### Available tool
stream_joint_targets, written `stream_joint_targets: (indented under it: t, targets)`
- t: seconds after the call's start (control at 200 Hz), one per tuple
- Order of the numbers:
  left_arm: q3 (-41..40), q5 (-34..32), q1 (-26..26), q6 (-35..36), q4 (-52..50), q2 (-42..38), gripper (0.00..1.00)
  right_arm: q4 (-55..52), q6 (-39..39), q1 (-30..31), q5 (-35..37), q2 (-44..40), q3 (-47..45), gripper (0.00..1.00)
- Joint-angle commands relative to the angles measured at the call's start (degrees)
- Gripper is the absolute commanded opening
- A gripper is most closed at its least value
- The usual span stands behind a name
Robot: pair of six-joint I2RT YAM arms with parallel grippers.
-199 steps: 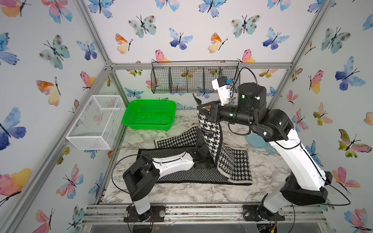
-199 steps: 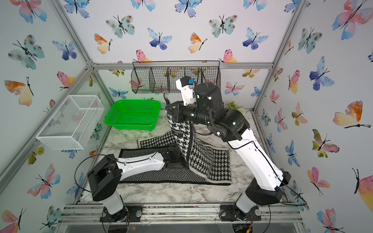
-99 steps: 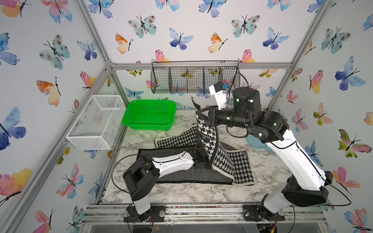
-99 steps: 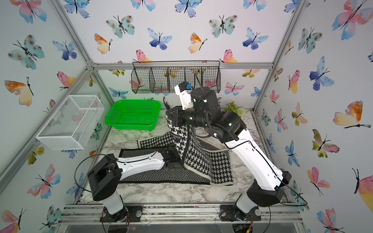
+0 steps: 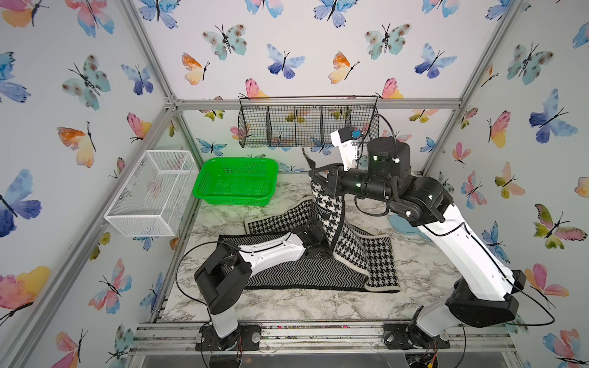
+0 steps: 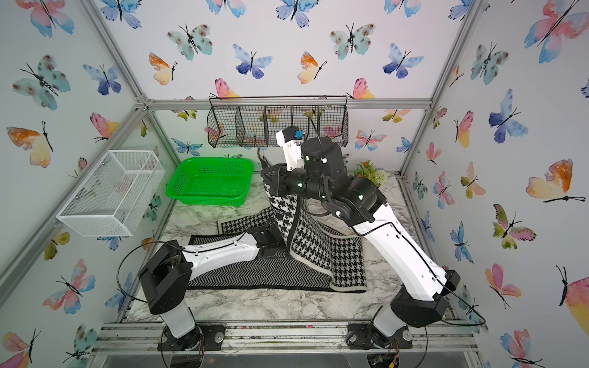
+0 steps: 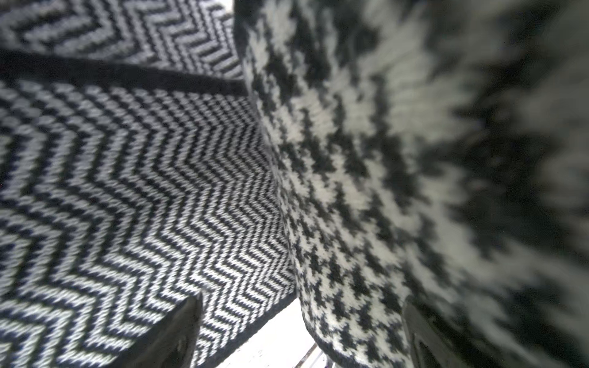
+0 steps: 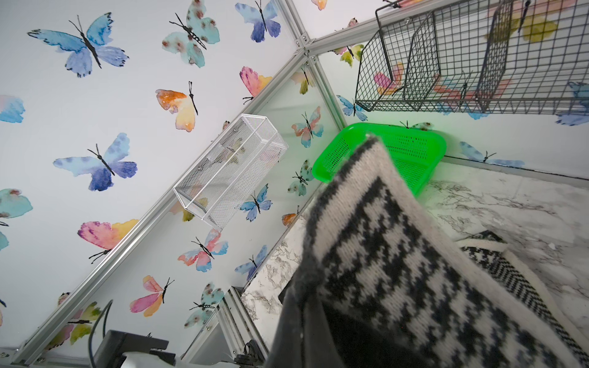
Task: Roll up the scarf and place it into the basket
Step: Fold the scarf at the center of the board.
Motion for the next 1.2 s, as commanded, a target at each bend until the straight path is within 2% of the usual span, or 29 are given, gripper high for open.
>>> stream_joint_targets:
  t: [0.0,0.3,0.566,1.196]
  targets:
    - [-3.2,0.2,0.4,0.6,0.5,-1.5,0.98,2.5,0.2,0.1,0.0,-0.7,-1.9,0.04]
    - [-9.5,-0.2,2.2,0.8,1.7,-4.1,0.98,4.9,1.0,0.1,-2.5,-0.1,-6.4,0.04]
    - [-8.9,-3.3,2.9,2.6,-3.8,-6.2,0.98,5.2,2.6,0.1,-8.2,1.9,-4.2,0.01]
    - [-18.8,-14.1,15.5,8.3,-17.7,-16.4,0.98,18.2,5.4,0.3,-14.1,5.2,-18.5,0.01]
